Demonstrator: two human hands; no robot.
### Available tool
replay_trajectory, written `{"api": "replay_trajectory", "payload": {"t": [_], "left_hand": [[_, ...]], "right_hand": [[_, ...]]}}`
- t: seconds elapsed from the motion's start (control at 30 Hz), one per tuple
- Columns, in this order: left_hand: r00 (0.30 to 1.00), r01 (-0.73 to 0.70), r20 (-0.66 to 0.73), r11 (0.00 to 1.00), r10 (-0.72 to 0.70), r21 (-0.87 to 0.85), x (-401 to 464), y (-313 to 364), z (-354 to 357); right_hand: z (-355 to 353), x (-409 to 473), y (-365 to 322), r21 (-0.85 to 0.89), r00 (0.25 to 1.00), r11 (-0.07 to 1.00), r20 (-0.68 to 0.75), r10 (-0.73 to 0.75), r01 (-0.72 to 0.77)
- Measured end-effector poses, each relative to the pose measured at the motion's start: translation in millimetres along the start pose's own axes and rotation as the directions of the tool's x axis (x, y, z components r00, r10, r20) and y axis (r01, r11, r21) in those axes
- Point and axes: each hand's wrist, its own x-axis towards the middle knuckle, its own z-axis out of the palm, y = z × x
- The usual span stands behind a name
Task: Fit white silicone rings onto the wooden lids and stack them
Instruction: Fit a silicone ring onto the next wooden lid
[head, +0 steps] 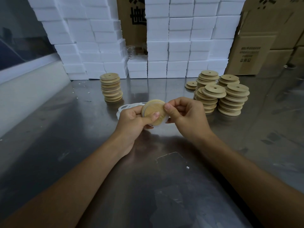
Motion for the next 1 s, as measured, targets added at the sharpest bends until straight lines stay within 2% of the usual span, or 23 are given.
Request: {"api": "replay_trajectory", "payload": {"t": [0.27, 0.4, 0.43, 0.5, 0.57, 0.67, 0.8, 1.0], "left_hand": [[1.000, -0.001, 0.012, 1.000, 0.001, 0.006, 0.8, -0.1, -0.5], [0.999, -0.029, 0.038, 0.997, 0.026, 0.076, 1.4, -1.3, -0.7], [0.998, -0.053, 0.048, 0.993, 0.048, 0.106, 1.4, -1.9, -0.2], [0.994, -0.098, 0.062, 0.981, 0.088, 0.170, 1.1, -4.1, 1.1], [0.991, -0.126, 0.080, 0.965, 0.111, 0.232, -0.1, -5.0, 2.3], [0.988, -0.138, 0.098, 0.961, 0.118, 0.239, -1.6, -4.4, 2.4], [0.993, -0.113, 0.060, 0.978, 0.104, 0.175, -1.5, -3.9, 0.7], [0.997, -0.071, 0.037, 0.994, 0.069, 0.080, -2.1, -1.5, 1.0]], "right_hand": [[3.1, 0.4, 5.6, 0.000, 0.999, 0.999, -0.018, 0.042, -0.042], [0.6, -0.8, 8.8, 0.060, 0.998, 0.996, -0.010, 0.066, -0.065], [0.3, -1.8, 9.8, 0.019, 0.999, 0.999, -0.027, 0.044, -0.043], [-1.4, -3.2, 11.2, -0.195, 0.995, 0.978, -0.049, -0.090, 0.079], [-2.9, -4.3, 8.7, -0.388, 0.967, 0.890, 0.006, -0.256, 0.238], [-2.4, -5.3, 5.0, -0.475, 0.930, 0.804, 0.098, -0.355, 0.357], [0.6, -5.4, 5.2, -0.444, 0.950, 0.846, 0.037, -0.311, 0.295], [4.5, -0.6, 5.5, -0.289, 0.989, 0.952, -0.080, -0.126, 0.098]]}}
